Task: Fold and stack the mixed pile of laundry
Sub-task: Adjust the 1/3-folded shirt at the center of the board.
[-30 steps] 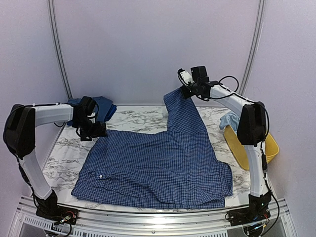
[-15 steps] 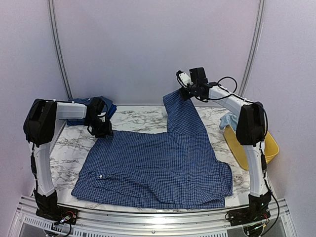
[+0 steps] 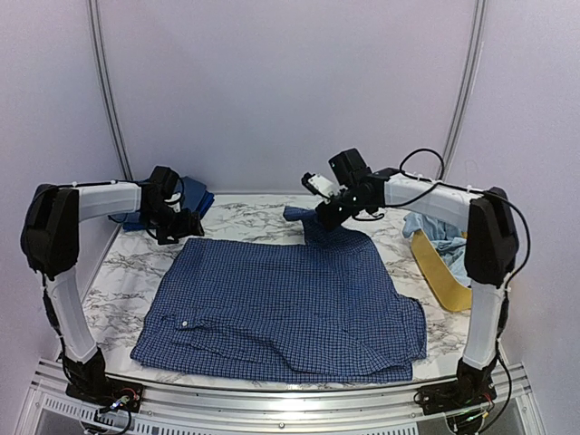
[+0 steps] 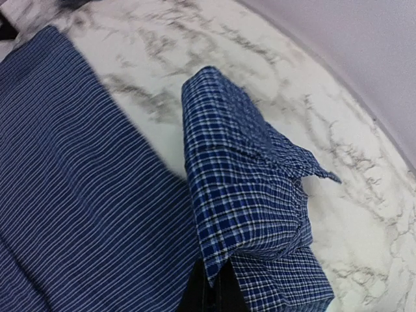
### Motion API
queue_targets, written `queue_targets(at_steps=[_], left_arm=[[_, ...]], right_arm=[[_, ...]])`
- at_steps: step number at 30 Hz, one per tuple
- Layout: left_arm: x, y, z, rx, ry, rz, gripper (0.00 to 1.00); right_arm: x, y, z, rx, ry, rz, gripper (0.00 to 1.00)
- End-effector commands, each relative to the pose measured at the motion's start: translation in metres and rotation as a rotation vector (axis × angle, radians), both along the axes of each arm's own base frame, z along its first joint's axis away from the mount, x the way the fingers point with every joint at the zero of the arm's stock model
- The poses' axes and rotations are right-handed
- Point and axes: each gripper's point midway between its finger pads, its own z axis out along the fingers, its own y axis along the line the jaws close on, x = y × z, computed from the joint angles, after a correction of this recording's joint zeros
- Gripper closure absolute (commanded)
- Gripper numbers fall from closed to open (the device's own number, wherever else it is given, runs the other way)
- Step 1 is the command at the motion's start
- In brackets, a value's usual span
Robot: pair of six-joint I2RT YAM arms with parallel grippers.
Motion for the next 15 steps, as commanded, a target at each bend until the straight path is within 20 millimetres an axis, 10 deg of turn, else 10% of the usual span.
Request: queue_targets(at_steps=[1, 8, 15], left_arm=[[-0.021, 0.003, 0.016, -0.018, 0.0, -0.004, 0.12], [-0.042, 0.009, 0.009, -0.007, 0.027, -0.008, 0.09], [-0.039, 0.006, 0.012, -0.018, 0.021, -0.016, 0.09]], right_arm=[[-0.075, 0.009, -0.003, 0.042, 0.098, 0.045, 1.0], [-0.163, 0.003, -0.057, 0.081, 0.403, 0.163, 0.53], [-0.093, -0.027, -0.009, 0.403, 0.424, -0.091, 0.52]])
